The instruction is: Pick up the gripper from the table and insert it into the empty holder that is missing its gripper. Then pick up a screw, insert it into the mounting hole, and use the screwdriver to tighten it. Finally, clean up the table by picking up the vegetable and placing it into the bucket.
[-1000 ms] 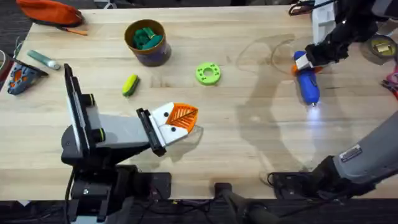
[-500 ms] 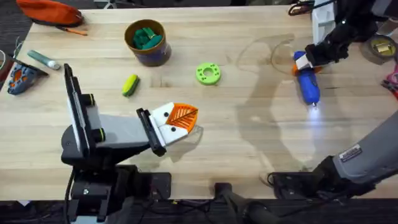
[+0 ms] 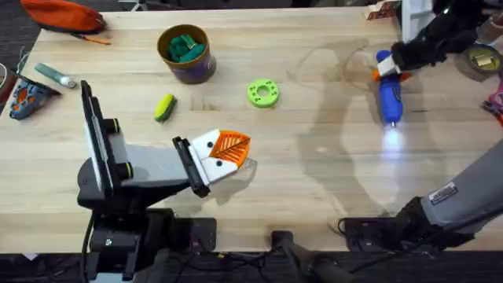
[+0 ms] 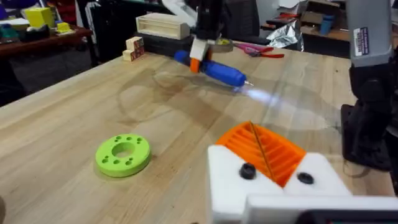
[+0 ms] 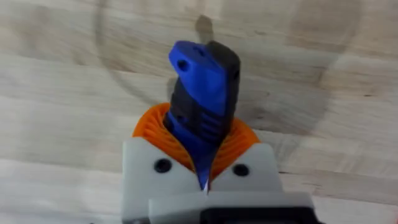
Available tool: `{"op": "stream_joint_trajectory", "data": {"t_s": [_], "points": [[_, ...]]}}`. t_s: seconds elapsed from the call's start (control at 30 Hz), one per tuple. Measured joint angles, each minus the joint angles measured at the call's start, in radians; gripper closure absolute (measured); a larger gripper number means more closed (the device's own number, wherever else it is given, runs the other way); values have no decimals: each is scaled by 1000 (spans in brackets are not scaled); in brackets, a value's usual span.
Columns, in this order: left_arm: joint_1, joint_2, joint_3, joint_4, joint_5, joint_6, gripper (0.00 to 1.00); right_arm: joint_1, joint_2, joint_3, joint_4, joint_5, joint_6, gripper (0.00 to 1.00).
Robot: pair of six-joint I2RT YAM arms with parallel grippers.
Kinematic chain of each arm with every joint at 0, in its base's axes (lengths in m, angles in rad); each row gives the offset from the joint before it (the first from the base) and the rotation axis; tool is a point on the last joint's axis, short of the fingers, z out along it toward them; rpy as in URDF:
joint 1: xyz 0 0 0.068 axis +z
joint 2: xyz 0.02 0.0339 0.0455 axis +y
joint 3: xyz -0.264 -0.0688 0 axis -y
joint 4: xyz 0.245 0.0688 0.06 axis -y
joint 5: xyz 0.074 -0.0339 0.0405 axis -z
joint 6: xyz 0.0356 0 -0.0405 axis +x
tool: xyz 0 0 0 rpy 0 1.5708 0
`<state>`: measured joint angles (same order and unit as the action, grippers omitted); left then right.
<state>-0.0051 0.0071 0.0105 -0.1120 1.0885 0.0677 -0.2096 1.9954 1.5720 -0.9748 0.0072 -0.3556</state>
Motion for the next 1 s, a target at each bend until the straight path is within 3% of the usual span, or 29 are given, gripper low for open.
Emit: {"op": "stream_joint_trajectory", "data": {"t_s": [0.4,0.43,0.73,1.0], "points": [[0,0,0,0,0,0,986,3,-206,102,-40,-159,8,988],[0,0,0,0,0,0,986,10,-280,102,-44,-206,8,988],[0,0,0,0,0,0,986,100,-541,102,24,-324,8,990],[0,0,0,0,0,0,986,128,-747,105,84,-599,9,991]]}}
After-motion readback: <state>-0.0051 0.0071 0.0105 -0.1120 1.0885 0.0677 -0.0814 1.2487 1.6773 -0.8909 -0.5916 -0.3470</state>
